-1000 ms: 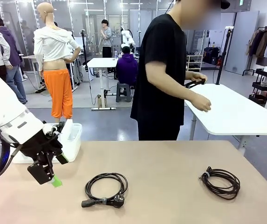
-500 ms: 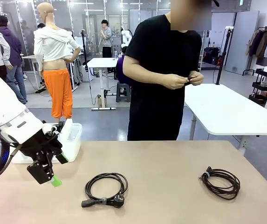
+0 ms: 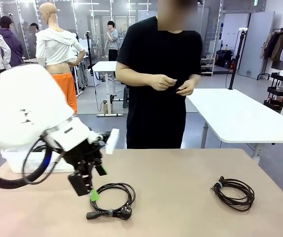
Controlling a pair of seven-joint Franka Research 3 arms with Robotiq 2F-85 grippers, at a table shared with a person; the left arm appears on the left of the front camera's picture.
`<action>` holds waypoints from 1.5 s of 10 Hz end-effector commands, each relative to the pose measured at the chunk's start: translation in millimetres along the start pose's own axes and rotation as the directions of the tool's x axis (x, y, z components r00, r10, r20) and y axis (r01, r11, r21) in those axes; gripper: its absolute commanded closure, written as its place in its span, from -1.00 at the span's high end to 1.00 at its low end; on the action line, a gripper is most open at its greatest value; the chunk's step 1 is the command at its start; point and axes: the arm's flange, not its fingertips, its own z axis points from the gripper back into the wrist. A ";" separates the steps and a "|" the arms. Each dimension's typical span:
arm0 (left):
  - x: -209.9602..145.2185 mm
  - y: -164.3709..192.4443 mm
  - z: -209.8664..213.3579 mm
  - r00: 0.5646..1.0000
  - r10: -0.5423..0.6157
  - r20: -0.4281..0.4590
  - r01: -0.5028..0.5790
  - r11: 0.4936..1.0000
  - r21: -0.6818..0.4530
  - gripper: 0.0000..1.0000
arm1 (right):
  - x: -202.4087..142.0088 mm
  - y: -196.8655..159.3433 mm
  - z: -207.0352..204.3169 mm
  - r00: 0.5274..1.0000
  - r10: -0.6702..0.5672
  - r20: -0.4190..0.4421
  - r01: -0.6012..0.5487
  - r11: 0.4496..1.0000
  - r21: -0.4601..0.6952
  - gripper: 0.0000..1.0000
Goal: Organize and store the cables.
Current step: Place the Power Cable into the Organizing box.
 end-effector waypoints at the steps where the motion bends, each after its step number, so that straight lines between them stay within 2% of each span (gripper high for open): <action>1: 19.5 21.2 -8.0 0.997 -0.027 -0.077 0.025 0.999 -0.029 1.00 | -0.5 0.0 1.1 1.000 0.016 0.013 -0.016 1.000 -0.001 1.00; 4: 46.3 25.2 -37.9 0.994 -0.036 -0.099 0.030 0.997 -0.065 1.00 | -0.5 0.0 1.1 1.000 0.016 0.013 -0.016 1.000 -0.001 1.00; 5: 47.4 29.7 -51.0 0.985 -0.011 -0.174 0.000 0.998 -0.063 1.00 | -0.5 0.0 1.1 1.000 0.016 0.013 -0.016 1.000 -0.001 1.00; 6: 43.5 31.6 -60.6 0.984 0.013 -0.179 -0.027 0.997 -0.076 1.00 | -0.5 0.0 1.1 1.000 0.016 0.013 -0.016 1.000 -0.001 1.00; 7: 38.7 32.2 -71.6 0.969 0.053 -0.242 -0.073 0.994 -0.076 1.00 | -0.5 0.0 1.1 1.000 0.016 0.013 -0.016 1.000 -0.001 1.00; 11: 23.5 44.9 -112.5 0.954 0.089 -0.287 -0.108 0.993 -0.051 1.00 | -0.5 0.0 1.1 1.000 0.016 0.013 -0.016 1.000 -0.001 1.00; 12: 17.3 49.8 -118.9 0.957 0.105 -0.271 -0.122 0.992 -0.045 1.00 | -0.5 0.0 1.1 1.000 0.016 0.013 -0.016 1.000 -0.001 1.00; 15: 0.3 64.1 -142.8 0.948 0.125 -0.293 -0.153 0.985 -0.074 1.00 | -0.5 0.0 1.1 1.000 0.016 0.013 -0.016 1.000 -0.001 1.00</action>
